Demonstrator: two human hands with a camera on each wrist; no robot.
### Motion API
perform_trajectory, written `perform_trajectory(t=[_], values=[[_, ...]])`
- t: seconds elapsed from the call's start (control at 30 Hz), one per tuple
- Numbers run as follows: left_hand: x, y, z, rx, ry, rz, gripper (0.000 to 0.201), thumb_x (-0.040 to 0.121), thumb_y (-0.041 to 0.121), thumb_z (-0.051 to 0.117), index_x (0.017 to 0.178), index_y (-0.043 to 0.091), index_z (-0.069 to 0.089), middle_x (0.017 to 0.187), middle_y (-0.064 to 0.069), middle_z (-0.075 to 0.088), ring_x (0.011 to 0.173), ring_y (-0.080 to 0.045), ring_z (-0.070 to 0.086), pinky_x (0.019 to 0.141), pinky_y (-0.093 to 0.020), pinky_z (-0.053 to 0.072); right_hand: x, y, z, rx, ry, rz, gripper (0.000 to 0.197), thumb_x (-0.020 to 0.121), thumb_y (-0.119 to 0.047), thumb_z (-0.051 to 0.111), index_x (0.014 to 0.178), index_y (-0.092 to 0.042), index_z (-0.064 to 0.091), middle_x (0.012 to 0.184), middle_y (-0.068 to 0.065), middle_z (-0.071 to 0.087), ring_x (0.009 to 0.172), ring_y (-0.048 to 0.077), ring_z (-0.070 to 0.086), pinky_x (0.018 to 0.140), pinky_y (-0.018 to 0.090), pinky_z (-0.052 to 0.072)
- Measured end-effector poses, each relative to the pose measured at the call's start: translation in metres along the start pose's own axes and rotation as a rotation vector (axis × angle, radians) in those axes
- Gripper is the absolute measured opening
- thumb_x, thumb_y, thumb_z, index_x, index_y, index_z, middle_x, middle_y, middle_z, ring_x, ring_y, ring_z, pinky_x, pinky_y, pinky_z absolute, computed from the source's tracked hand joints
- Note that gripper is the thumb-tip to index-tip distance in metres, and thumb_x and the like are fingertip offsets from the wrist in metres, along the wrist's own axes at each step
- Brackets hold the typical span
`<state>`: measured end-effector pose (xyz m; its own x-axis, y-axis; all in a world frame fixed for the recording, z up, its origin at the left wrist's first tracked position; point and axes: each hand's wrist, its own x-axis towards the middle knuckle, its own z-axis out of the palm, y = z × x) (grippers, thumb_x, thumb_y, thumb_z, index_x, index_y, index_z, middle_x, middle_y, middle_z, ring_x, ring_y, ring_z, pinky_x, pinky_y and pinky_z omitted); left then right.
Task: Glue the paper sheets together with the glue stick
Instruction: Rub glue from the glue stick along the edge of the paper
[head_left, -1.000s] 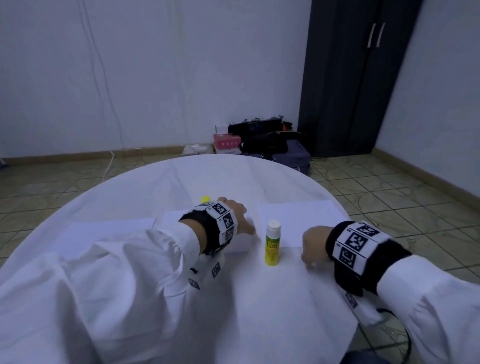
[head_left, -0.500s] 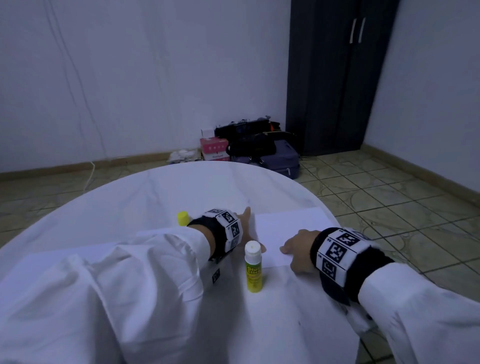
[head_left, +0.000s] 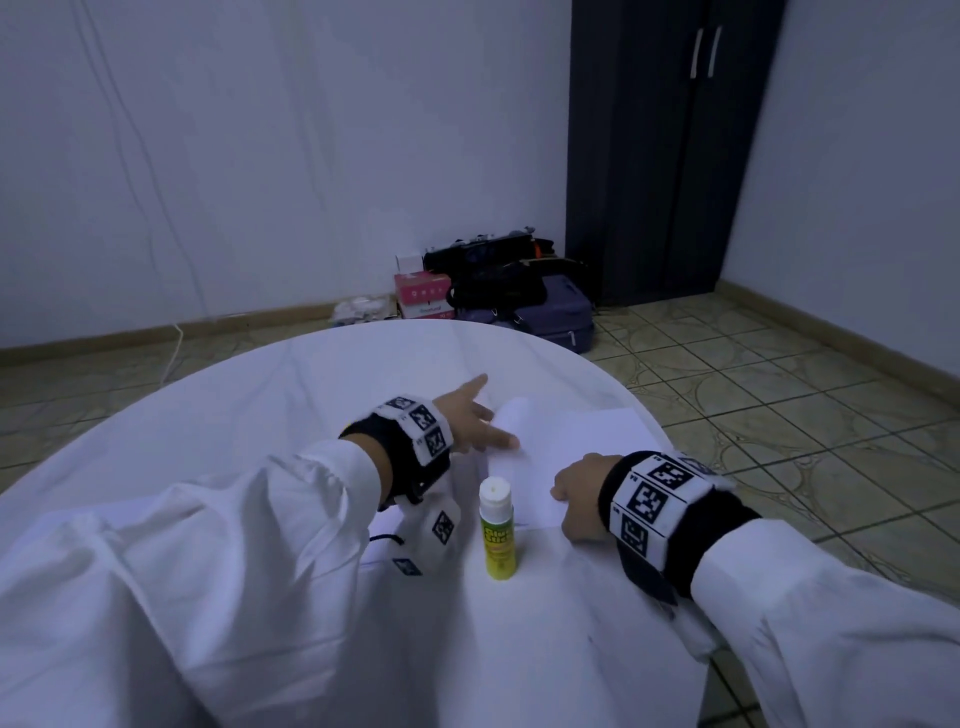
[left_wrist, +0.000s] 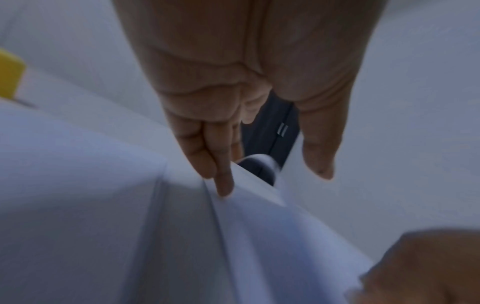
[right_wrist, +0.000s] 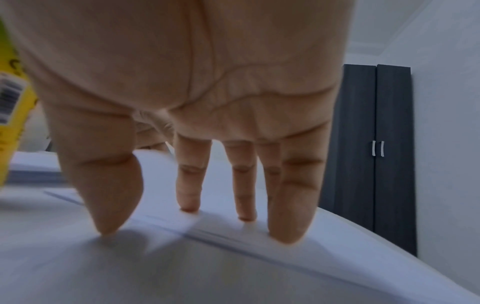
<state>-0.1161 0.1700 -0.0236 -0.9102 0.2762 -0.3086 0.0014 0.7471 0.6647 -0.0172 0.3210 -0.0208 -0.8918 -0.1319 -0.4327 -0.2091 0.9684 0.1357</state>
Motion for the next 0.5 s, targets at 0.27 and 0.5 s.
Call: perform_trajectory(t=[0.27,0.5], values=[[-0.015,-0.005,0.006,-0.284,-0.024,-0.085,0.039,0.083,0.002,0.071,0.12,0.006,0.063,0.073,-0.004,0.059,0.064,-0.011,0.056,0.074,-0.024,0.055,-0.006,-0.007,-0.001,0.204,0.027,0.111,0.051,0.088,-0.024,0.058,0.136,-0.013,0.046,0.131,0.005,0.056,0.115,0.023,0.056,0.089,0.03,0.046],[-0.027,-0.007,0.008,-0.108,0.031,-0.081,0.032,0.083,0.002,0.071,0.114,0.003,0.066,0.076,-0.002,0.063,0.063,-0.008,0.061,0.059,-0.013,0.053,-0.014,-0.02,0.002,0.354,-0.023,0.036,0.096,0.054,-0.059,0.074,0.139,-0.042,0.031,0.133,0.0,0.041,0.124,0.024,0.042,0.1,0.045,0.04]])
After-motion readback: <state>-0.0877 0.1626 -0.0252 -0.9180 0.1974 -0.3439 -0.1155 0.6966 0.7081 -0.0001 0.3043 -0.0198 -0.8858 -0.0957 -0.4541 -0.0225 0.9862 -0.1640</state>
